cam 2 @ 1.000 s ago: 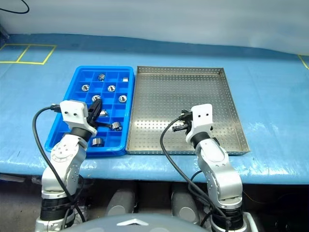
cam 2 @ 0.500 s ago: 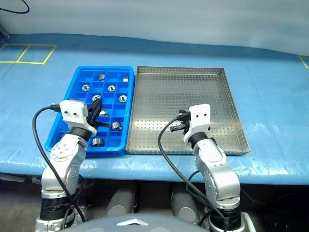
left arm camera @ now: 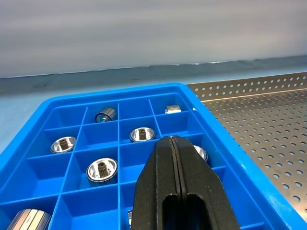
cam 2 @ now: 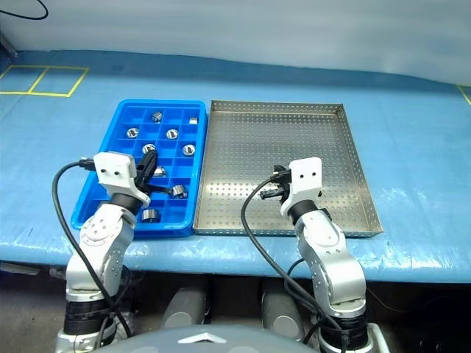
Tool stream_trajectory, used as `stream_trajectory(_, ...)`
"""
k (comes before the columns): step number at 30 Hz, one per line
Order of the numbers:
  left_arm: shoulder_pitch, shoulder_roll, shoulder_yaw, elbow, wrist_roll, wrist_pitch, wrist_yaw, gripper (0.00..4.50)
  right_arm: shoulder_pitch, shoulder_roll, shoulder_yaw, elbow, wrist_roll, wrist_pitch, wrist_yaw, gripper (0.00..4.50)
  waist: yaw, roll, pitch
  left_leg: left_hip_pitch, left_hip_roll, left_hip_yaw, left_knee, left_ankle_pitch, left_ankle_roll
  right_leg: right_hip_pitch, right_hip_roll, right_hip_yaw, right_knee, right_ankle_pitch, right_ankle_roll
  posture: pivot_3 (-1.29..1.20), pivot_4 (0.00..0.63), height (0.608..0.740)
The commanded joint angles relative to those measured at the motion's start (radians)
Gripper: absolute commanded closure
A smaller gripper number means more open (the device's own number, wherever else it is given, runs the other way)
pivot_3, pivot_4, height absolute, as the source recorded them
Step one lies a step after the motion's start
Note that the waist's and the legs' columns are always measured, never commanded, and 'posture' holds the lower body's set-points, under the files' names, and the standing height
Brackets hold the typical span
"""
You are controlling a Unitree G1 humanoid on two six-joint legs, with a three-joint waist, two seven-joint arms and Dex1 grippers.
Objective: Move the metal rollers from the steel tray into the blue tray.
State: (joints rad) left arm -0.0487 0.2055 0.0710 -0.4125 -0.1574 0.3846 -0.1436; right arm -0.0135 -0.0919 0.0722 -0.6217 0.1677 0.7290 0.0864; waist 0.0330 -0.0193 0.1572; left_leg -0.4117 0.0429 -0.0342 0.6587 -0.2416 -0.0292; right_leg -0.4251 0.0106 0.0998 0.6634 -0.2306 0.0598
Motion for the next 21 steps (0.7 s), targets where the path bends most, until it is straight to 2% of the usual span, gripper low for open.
stream_trajectory(1,-0.025,-0.002,-0.008,-0.021,0.005,-0.022,-0.006,4.49,-0.002,-0.002,-0.009,-0.023,-0.004,-0.02,-0.006,4.5,-0.001,0.0,0.0,0.0,0.0,0.0,0.0,0.0,0.0,0.0,0.0,0.0,0.0,0.0,0.0,0.15,0.15,0.74)
stream_trajectory(21,-0.04,-0.002,-0.016,0.009,0.002,-0.032,-0.025,4.49,0.009,-0.003,0.016,-0.036,-0.013,-0.019,-0.017,4.5,-0.015,0.0,0.0,0.0,0.0,0.0,0.0,0.0,0.0,0.0,0.0,0.0,0.0,0.0,0.0,0.1,0.15,0.74)
